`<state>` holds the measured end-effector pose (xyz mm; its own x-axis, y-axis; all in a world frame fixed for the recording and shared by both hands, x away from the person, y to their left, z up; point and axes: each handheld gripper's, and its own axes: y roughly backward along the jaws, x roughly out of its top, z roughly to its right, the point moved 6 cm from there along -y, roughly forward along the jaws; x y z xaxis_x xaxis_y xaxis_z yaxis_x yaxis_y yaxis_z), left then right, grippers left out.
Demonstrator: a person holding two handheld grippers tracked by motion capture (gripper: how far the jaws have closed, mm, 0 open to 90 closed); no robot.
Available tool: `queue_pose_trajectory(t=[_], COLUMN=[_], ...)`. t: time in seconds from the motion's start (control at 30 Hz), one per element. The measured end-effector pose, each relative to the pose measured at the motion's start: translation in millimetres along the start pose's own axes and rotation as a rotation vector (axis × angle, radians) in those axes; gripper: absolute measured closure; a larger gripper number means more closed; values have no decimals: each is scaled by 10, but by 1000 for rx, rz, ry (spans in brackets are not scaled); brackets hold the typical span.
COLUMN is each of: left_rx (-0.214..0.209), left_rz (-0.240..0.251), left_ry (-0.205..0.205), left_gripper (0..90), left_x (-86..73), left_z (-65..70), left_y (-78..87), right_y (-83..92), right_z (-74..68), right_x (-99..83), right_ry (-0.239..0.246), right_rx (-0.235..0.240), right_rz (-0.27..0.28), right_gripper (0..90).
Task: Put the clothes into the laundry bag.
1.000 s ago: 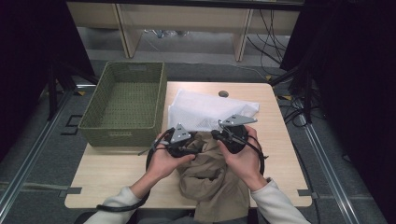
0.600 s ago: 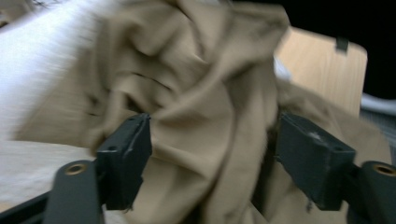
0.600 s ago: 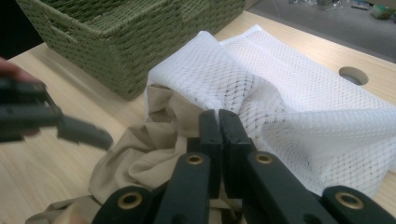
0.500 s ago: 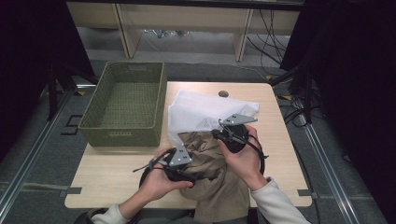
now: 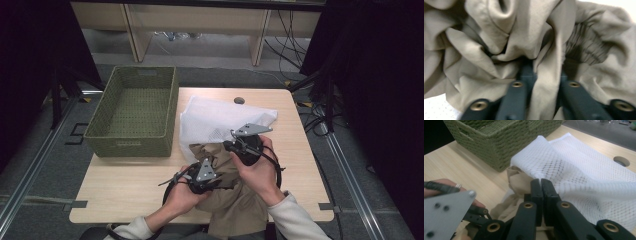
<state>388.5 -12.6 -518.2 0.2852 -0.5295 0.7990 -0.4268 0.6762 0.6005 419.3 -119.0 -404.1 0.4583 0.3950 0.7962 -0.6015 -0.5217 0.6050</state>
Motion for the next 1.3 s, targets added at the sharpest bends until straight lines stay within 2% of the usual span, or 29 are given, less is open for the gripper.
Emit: queue_pose_trajectory(t=[0.07, 0.13, 0.17, 0.2, 0.23, 0.27, 0.33, 0.37, 0.4, 0.43, 0.47, 0.5, 0.53, 0.57, 0.63, 0.67, 0.77, 0.8, 0.83, 0.9, 0.97, 1.0, 1.03, 1.1, 1.17, 1.2, 1.23, 1.27, 1.3], left_rx=[11, 20, 28, 33, 46, 56, 89, 107, 118, 126, 133, 152, 163, 175, 196, 190, 198, 198, 196, 199, 170, 165, 145, 137, 124, 130, 136, 141, 149], left_rz=[10, 29, 60, 58, 72, 105, 135, 159, 167, 185, 199, 211, 221, 232, 214, 210, 191, 186, 178, 184, 198, 197, 214, 215, 243, 253, 259, 271, 289], left_ry=[2, 13, 24, 21, 32, 38, 40, 59, 47, 60, 55, 61, 68, 78, 82, 96, 93, 106, 103, 125, 123, 111, 114, 106, 137, 133, 135, 140, 158], left_gripper=[858, 864, 866, 868, 870, 871, 875, 876, 876, 877, 877, 877, 876, 876, 875, 873, 866, 863, 859, 837, 792, 755, 722, 628, 545, 512, 493, 478, 467], left_x=[43, 91, 137, 156, 189, 244, 319, 374, 406, 447, 483, 516, 534, 550, 520, 503, 445, 431, 415, 411, 425, 424, 429, 408, 393, 383, 371, 369, 361], left_z=[-36, -61, -73, -94, -114, -140, -192, -220, -249, -261, -284, -308, -322, -345, -396, -402, -430, -432, -459, -474, -458, -451, -426, -414, -396, -405, -414, -427, -457], left_y=[36, 67, 81, 101, 117, 143, 195, 231, 257, 276, 293, 309, 304, 279, 168, 117, -73, -121, -181, -241, -263, -252, -240, -163, -53, 20, 98, 157, 254], right_y=[25, 32, 37, 43, 55, 65, 85, 98, 117, 129, 141, 163, 171, 182, 169, 172, 135, 114, 103, 59, 43, 36, 44, 42, 53, 67, 73, 68, 68], right_z=[-28, -43, -48, -65, -64, -94, -104, -120, -136, -143, -148, -160, -157, -160, -123, -111, -99, -119, -113, -116, -85, -77, -49, -10, 5, 42, 40, 54, 51], right_x=[20, 39, 43, 48, 55, 58, 87, 99, 116, 126, 141, 146, 160, 161, 164, 152, 123, 105, 98, 76, 63, 59, 49, 49, 39, 43, 46, 48, 44], right_ry=[-9, 7, 13, 5, 7, -15, 8, 15, 13, 7, 24, 4, 1, -1, 19, 11, 7, -22, -13, -22, -12, -28, -21, -11, -37, -20, -34, -20, -32], right_rx=[-1, 8, 9, 16, 8, 21, 26, 29, 30, 25, 35, 35, 23, 37, 35, 31, 31, 38, 42, 41, 39, 33, 33, 33, 30, 11, 10, 13, 15], right_rz=[8, 17, 20, 20, 23, 22, 40, 47, 60, 67, 75, 76, 94, 89, 96, 84, 69, 58, 50, 43, 40, 44, 33, 41, 38, 41, 43, 45, 39], right_gripper=[900, 900, 900, 900, 900, 900, 900, 900, 900, 900, 900, 900, 900, 900, 900, 900, 900, 900, 900, 900, 900, 900, 900, 900, 900, 900, 900, 900, 900])
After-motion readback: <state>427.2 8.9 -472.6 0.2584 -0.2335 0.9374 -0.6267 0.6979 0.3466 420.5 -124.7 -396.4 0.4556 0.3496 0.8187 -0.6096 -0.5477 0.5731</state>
